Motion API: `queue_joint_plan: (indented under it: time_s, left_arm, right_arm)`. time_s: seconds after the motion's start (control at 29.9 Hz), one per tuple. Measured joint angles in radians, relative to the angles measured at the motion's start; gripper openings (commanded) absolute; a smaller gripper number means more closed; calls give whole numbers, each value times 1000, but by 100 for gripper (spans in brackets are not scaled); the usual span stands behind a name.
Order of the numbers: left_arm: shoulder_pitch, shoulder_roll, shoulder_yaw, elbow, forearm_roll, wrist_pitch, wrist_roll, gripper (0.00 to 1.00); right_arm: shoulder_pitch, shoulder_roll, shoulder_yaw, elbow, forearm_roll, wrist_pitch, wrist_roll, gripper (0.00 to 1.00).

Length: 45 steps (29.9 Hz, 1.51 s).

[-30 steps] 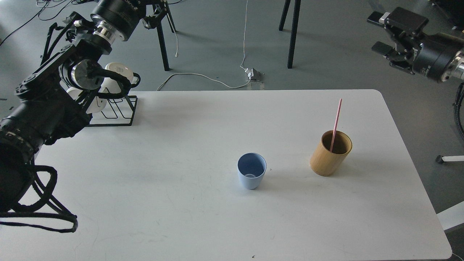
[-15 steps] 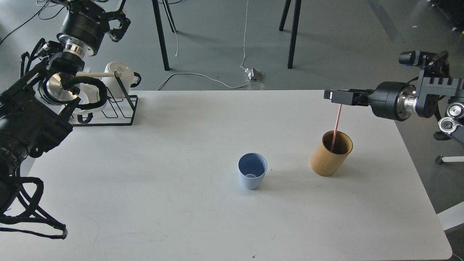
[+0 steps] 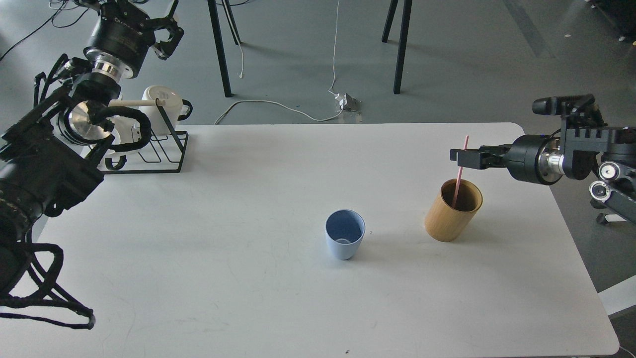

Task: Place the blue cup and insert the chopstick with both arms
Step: 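Reach the right gripper to the red straw in the tan cup and grasp it, then pull the red straw up out of the tan cup with the right gripper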

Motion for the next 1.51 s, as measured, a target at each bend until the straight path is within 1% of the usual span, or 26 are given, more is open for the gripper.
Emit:
queue_joint_plan:
  time_s: [0.07,0.1,0.17,0.23,0.37,0.6,0.87,1.0,1.1,1.24,1.37,1.51]
  left_arm:
    - [3,4,0,0,1,0,0,100]
    - [4,7,0,0,1,0,-1,100]
    - [4,10,-1,1,1,0,-1,100]
    - [4,12,-1,1,1,0,-1,100]
    - [4,13,-2,1,1,0,0,100]
    - [6,14,-1,2,1,0,1,100]
    - [6,15,-1,2,1,0,1,100]
    - [6,15,-2,2,1,0,1,100]
    - [6,15,-2,2,1,0,1,100]
    - [6,17,-2,2,1,0,1,100]
    - [4,20,-3,2,1,0,1,100]
    - [3,20,-3,1,1,0,1,100]
  right_arm:
    - [0,28,-3,-18,-27,-11,0,52]
    - [0,38,-4,-27,-43,-14,0,47]
    - [0,53,-5,-42,-65,-17,0,35]
    - [0,63,-8,-48,-75,-17,1,29]
    - [13,69,-39,-51,-79,-17,1,13]
    - [19,59,-49,-39,-80,-17,-1,1]
    - [47,6,-45,-19,-76,-18,-6,1]
    - [72,-43,-42,34,-67,-16,-6,1]
    - [124,-80,-41,74,-60,-11,-5,1]
    - [238,-107,-39,88,-34,-8,-5,1]
    - [353,-82,-39,89,72,-7,-6,1]
    - [412,39,-49,87,158,-6,-20,1]
